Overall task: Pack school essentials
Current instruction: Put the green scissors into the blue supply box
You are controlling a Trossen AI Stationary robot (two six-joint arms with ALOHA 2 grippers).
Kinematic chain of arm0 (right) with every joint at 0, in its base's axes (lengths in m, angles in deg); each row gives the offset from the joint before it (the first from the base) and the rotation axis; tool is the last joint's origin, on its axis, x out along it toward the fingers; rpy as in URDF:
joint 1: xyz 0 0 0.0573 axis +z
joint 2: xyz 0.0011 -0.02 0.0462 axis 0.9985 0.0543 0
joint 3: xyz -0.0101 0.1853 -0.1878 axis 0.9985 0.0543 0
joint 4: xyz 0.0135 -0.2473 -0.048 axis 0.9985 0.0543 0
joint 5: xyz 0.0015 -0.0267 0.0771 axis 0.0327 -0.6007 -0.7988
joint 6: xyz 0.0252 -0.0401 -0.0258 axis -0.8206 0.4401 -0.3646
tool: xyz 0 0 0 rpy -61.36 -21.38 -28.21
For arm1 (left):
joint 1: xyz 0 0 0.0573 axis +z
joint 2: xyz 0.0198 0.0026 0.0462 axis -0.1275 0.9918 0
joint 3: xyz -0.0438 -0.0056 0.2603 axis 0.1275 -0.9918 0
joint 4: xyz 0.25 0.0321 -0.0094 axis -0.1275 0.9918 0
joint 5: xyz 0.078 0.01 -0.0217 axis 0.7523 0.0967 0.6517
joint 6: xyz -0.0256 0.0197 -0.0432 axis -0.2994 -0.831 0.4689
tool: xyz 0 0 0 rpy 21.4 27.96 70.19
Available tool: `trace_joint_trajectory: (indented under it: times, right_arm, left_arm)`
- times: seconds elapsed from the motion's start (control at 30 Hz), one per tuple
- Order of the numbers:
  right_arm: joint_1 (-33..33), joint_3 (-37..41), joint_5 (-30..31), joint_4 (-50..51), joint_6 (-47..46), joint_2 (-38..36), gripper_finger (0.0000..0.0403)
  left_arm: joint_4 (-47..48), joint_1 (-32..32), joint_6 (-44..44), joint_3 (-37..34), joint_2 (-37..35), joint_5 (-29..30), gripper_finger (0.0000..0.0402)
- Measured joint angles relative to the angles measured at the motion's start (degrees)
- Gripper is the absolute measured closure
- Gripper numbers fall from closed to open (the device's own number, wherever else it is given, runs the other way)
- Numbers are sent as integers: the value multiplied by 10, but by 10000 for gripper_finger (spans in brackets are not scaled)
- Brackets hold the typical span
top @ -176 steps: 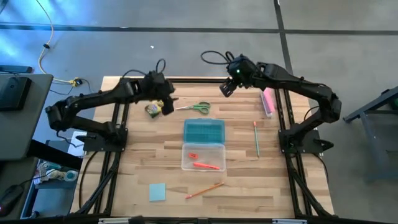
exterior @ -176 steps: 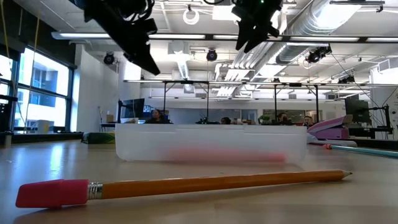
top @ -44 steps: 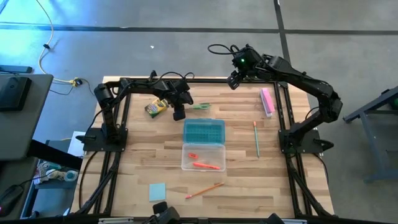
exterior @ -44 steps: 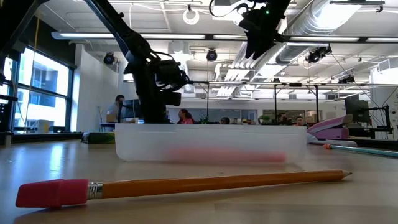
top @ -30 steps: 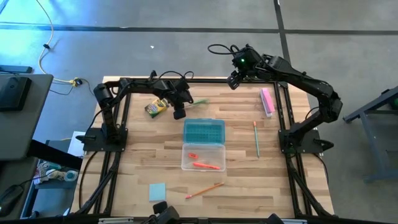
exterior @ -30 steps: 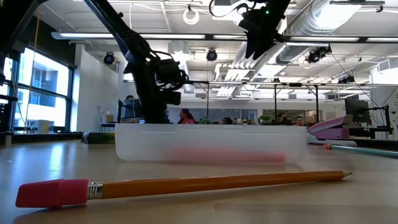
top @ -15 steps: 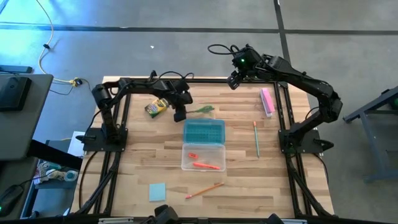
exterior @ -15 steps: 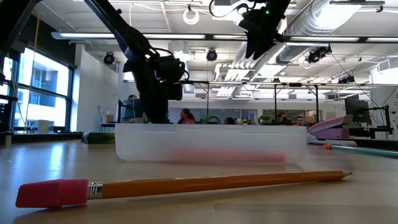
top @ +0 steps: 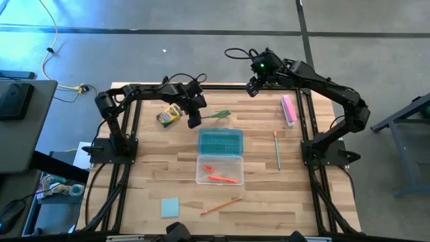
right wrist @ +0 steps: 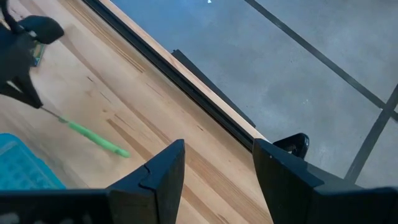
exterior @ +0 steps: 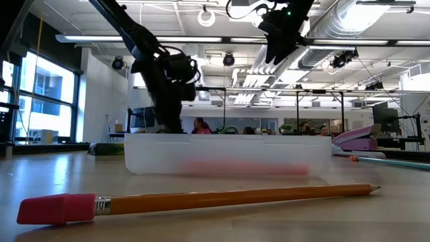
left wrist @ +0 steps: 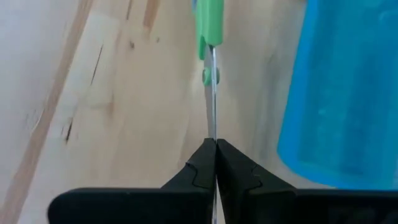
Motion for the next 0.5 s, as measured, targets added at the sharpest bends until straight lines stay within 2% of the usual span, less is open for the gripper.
trace_joint_trajectory:
  times: [0.3, 0.5]
  right_arm:
    - [-3, 0, 2, 0, 0, 0, 222]
    - [-3, 0, 2, 0, 0, 0, 222]
  left_arm:
    - [11, -25, 67, 1, -99, -64, 401]
    - [39, -71, 52, 1, -94, 27, 401]
